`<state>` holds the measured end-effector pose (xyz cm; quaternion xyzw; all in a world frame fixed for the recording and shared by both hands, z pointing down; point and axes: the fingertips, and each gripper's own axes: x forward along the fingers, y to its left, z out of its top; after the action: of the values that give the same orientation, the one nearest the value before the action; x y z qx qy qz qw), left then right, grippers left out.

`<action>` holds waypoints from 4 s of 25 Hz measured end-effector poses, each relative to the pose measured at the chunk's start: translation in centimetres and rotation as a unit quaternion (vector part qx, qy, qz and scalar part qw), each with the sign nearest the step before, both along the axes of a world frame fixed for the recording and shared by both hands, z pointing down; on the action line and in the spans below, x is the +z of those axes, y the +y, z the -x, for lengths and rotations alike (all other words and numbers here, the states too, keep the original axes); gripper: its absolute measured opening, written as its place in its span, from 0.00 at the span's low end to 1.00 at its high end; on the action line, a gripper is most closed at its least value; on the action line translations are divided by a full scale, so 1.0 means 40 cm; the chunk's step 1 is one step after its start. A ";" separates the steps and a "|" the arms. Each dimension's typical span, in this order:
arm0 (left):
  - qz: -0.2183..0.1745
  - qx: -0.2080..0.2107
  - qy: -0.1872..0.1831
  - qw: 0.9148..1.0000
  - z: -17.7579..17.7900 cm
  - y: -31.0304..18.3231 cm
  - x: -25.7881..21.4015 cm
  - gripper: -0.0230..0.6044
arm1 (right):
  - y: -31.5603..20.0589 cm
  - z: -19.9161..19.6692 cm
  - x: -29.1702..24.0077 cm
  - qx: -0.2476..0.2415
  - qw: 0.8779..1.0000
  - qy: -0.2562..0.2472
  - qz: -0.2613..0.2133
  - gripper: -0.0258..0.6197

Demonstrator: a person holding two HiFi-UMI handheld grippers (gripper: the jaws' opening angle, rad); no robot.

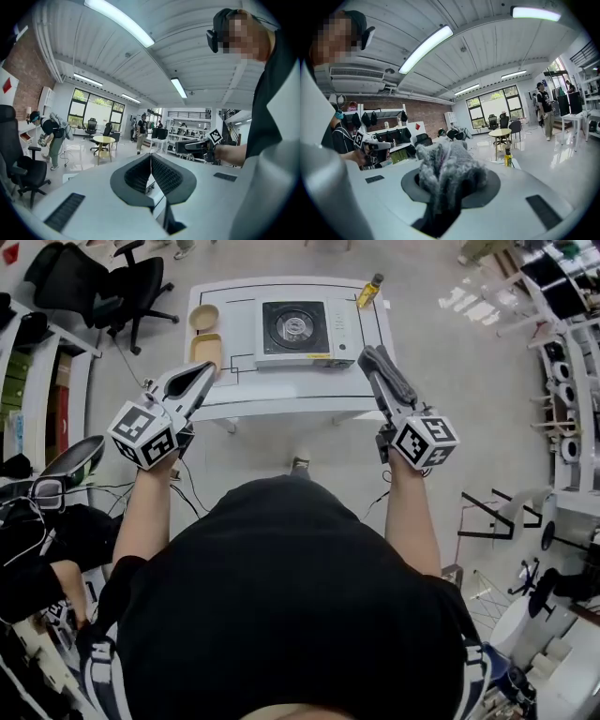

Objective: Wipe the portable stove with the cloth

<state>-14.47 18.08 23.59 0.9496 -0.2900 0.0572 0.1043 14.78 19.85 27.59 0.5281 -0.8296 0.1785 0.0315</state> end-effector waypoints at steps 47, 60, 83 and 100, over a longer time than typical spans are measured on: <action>0.010 -0.112 -0.013 0.994 -0.262 -0.310 0.020 0.07 | -0.449 -0.238 0.128 -0.132 0.991 -0.004 0.033 0.22; 0.027 -0.097 -0.008 0.995 -0.238 -0.399 0.083 0.07 | -0.506 -0.193 0.196 -0.131 0.989 0.037 0.054 0.22; 0.089 -0.086 -0.020 0.992 -0.141 -0.611 0.275 0.07 | -0.563 -0.105 0.605 -0.163 0.942 0.248 0.154 0.22; 0.117 -0.070 -0.042 0.990 -0.133 -0.626 0.403 0.07 | -0.519 -0.061 0.797 -0.232 0.877 0.384 0.171 0.22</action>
<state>-9.16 -6.95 39.69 0.9049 -0.3514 0.1233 0.2061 17.23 -0.89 59.48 0.3342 -0.8073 0.0887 0.4781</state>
